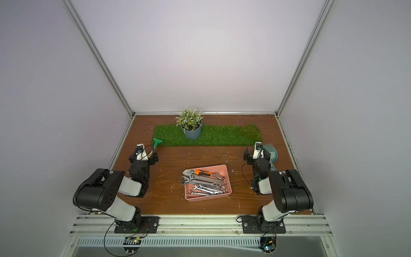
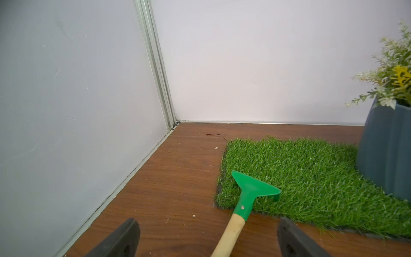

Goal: Take out the wrench from the storage box
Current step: Adjust the storage box at the center of the board.

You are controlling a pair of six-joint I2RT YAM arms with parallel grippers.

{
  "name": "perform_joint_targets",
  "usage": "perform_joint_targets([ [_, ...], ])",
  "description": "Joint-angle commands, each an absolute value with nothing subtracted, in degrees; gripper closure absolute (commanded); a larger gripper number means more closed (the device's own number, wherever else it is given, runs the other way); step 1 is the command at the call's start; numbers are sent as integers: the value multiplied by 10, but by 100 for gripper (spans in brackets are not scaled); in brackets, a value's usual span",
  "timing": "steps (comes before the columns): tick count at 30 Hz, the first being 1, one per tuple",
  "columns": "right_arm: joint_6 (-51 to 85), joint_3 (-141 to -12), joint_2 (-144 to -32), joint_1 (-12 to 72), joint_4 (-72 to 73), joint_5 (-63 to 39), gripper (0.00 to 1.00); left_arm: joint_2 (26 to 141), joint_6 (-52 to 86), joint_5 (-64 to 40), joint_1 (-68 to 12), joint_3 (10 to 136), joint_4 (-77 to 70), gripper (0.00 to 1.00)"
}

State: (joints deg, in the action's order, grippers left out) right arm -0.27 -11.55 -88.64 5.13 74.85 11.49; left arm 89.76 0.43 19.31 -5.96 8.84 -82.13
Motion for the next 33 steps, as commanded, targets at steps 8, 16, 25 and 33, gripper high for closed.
perform_joint_targets([
  [8, -11, -116, -885, 49, 775, 109, 1, 900, 4, 199, -56, 90, -831, 1],
  [16, -3, -123, -884, 33, 760, 74, 0, 899, 17, 198, -47, 98, -813, 1],
  [25, -17, -163, -735, 33, 590, 6, 0, 818, -24, 234, -86, 76, -798, 1],
  [33, -15, -259, -590, 34, 357, -142, 1, 650, 51, 206, -116, 142, -561, 1],
])
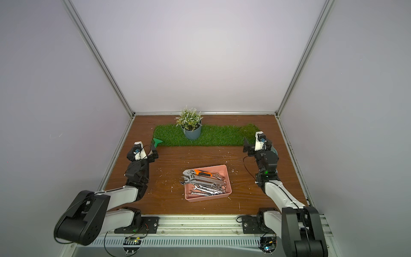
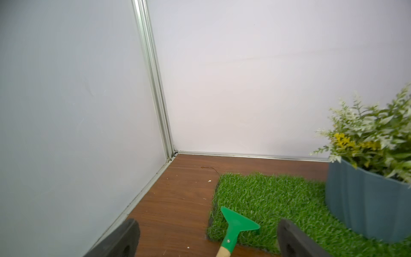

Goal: Take out the wrench from the storage box
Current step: Adjust the storage box at the center of the board.

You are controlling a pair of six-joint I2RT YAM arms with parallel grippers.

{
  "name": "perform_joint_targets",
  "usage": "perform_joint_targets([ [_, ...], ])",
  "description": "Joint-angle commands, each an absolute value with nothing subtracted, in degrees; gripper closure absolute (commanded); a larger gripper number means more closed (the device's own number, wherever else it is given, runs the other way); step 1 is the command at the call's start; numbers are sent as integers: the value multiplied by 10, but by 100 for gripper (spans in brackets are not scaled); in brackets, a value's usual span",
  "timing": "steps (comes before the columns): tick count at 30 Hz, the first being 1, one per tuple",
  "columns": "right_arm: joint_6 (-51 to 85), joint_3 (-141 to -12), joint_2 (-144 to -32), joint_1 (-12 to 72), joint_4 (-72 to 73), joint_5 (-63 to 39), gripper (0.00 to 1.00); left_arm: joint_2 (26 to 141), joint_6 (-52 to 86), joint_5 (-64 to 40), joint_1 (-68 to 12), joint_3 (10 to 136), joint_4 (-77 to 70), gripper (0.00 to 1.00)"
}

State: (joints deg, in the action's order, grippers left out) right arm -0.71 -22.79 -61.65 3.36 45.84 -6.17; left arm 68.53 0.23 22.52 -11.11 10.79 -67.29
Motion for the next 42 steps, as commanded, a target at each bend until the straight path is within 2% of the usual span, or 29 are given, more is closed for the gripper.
perform_joint_targets([
  [1, -19, -275, -584, 35, 326, -170, 1, 633, 84, 189, -116, 166, -503, 1],
  [6, -69, -356, -591, 59, 169, -277, 1, 613, 191, 58, -116, 294, -235, 1],
  [10, -124, -401, -610, 97, 77, -284, 0, 605, 285, -49, -123, 330, -146, 1],
  [13, -179, -444, -644, 130, 2, -261, 1, 596, 327, -85, -145, 344, -81, 1],
  [18, -257, -510, -726, 177, -86, -208, 1, 580, 365, -86, -225, 361, 3, 1],
  [25, -327, -566, -796, 241, -152, -210, 5, 575, 404, -45, -337, 382, 47, 1],
  [36, -350, -587, -864, 321, -192, -185, 14, 577, 409, -45, -349, 385, 55, 1],
  [42, -357, -592, -889, 354, -211, -154, 26, 574, 405, -40, -349, 381, 62, 1],
])
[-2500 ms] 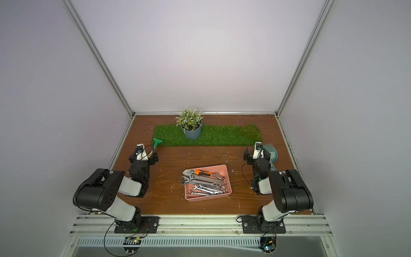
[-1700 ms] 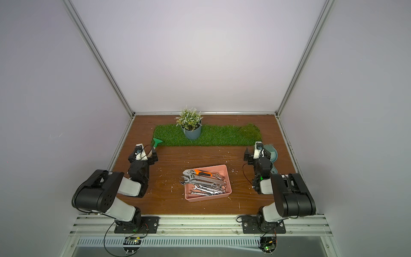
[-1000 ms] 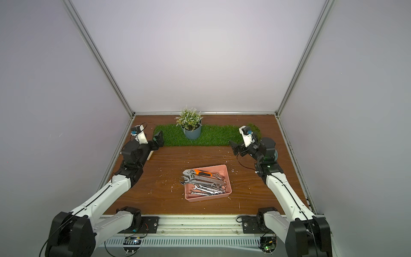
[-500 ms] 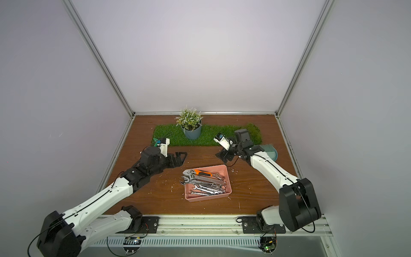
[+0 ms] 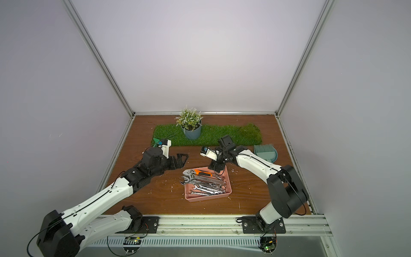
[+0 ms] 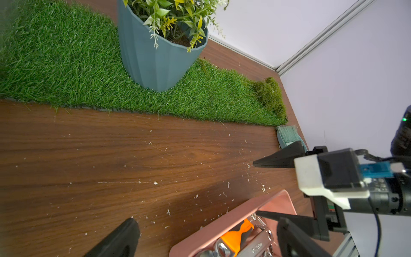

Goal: Take out the wrench from the storage box
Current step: Adjust the storage box at the center of the board.

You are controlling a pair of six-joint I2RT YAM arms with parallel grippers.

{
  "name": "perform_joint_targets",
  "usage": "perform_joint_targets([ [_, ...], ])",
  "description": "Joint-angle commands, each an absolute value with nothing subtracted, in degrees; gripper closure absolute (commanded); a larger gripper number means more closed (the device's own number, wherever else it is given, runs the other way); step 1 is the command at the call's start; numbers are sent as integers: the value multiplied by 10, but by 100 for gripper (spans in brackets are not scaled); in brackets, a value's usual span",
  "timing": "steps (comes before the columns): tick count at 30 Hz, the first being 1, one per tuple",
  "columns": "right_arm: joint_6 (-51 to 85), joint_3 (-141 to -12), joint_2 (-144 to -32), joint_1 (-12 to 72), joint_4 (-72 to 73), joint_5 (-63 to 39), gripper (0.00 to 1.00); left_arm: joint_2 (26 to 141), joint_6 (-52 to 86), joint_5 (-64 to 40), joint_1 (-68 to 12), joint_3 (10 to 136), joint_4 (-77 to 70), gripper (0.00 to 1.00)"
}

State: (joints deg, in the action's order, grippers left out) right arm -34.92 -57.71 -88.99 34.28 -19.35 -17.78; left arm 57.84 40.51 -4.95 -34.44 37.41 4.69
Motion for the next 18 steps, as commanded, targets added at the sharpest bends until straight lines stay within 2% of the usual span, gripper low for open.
perform_joint_targets([
  [1, -357, -593, -891, 356, -211, -151, 29, 572, 405, -39, -349, 379, 61, 1],
  [6, -362, -605, -901, 364, -220, -154, 49, 570, 403, -40, -349, 378, 64, 1],
  [18, -365, -608, -908, 382, -246, -155, 87, 563, 395, -33, -349, 378, 82, 1],
])
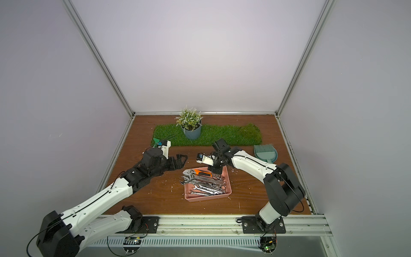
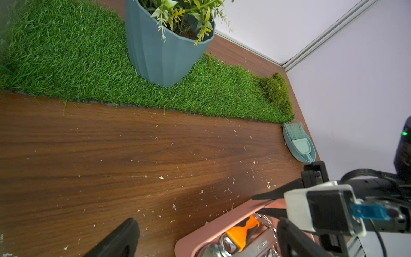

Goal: Take out the wrench from the storage box
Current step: Adjust the storage box at the center of the board.

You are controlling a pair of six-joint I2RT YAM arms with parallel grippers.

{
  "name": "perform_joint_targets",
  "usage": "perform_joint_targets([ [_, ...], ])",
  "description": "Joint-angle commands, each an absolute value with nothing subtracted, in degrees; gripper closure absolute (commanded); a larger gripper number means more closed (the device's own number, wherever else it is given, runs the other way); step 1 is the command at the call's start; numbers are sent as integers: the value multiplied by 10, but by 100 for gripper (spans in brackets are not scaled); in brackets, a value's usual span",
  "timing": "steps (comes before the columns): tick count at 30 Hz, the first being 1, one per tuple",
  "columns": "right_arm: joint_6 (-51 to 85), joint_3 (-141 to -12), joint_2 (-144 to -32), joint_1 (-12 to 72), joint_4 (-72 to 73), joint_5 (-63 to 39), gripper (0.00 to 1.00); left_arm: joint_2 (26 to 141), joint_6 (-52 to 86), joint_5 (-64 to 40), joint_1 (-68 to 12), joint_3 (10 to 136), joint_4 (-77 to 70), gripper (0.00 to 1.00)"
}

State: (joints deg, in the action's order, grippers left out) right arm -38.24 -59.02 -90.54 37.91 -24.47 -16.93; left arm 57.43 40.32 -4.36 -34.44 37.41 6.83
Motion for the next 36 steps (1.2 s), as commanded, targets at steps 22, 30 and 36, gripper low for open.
perform_joint_targets([
  [22, -6, -503, -816, 374, -121, 4, 100, 581, 390, -12, -348, 402, 86, 1],
  [30, 220, -453, -769, 392, -103, 131, 100, 616, 390, -15, -343, 421, 70, 1],
  [36, 398, -467, -778, 429, -151, 249, 100, 646, 388, -21, -342, 443, 66, 1],
])
